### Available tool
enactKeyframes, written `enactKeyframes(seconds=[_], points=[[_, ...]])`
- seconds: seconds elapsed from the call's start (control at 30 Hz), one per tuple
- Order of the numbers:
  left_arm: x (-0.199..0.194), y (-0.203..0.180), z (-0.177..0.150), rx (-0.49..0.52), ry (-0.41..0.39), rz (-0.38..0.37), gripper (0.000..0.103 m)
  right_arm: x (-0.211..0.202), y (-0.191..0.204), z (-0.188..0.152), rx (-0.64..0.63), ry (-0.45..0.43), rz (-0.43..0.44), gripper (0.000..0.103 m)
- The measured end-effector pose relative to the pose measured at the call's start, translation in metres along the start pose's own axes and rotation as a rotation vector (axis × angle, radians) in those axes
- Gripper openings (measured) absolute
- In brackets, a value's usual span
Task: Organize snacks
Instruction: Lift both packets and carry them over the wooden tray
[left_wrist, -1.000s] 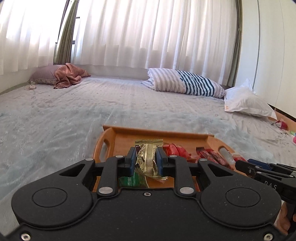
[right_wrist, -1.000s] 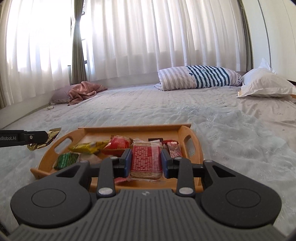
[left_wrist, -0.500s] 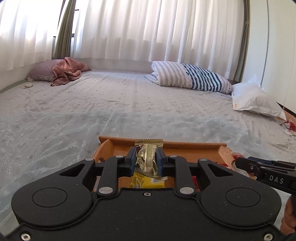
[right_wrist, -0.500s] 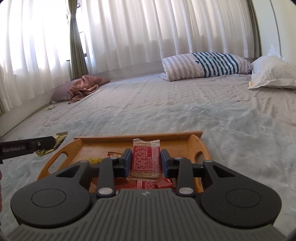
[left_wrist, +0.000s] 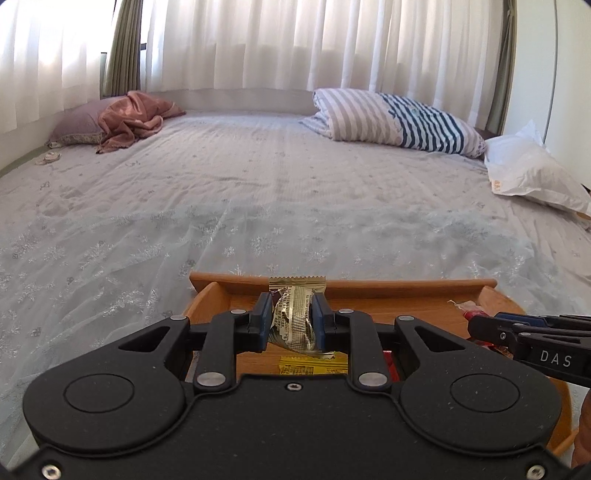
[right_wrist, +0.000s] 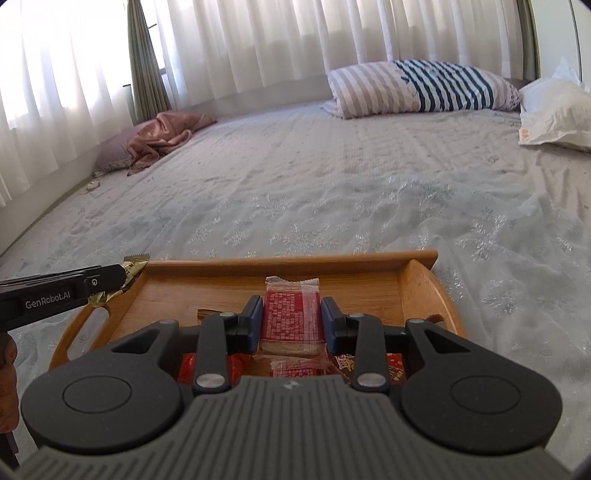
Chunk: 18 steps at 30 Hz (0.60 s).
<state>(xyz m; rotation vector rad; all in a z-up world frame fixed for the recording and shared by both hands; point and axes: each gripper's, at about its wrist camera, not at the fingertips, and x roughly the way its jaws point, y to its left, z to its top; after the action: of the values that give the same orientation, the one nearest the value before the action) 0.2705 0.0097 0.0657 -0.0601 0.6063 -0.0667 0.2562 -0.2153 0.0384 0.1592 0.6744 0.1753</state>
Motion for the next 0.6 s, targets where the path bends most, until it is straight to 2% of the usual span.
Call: enactKeyframes(seconds=[0.23,0.6], points=[[0.029,-0.006,-0.001,0.018,0.051,0.003,0.022,0.026,0.007,0.001,-0.037,0.05,-0.027,0.039],[0.051,-0.006,-0.005,0.013,0.095,0.02,0.022,0.05,0.007,0.006,0.015,0.077,-0.011,0.039]])
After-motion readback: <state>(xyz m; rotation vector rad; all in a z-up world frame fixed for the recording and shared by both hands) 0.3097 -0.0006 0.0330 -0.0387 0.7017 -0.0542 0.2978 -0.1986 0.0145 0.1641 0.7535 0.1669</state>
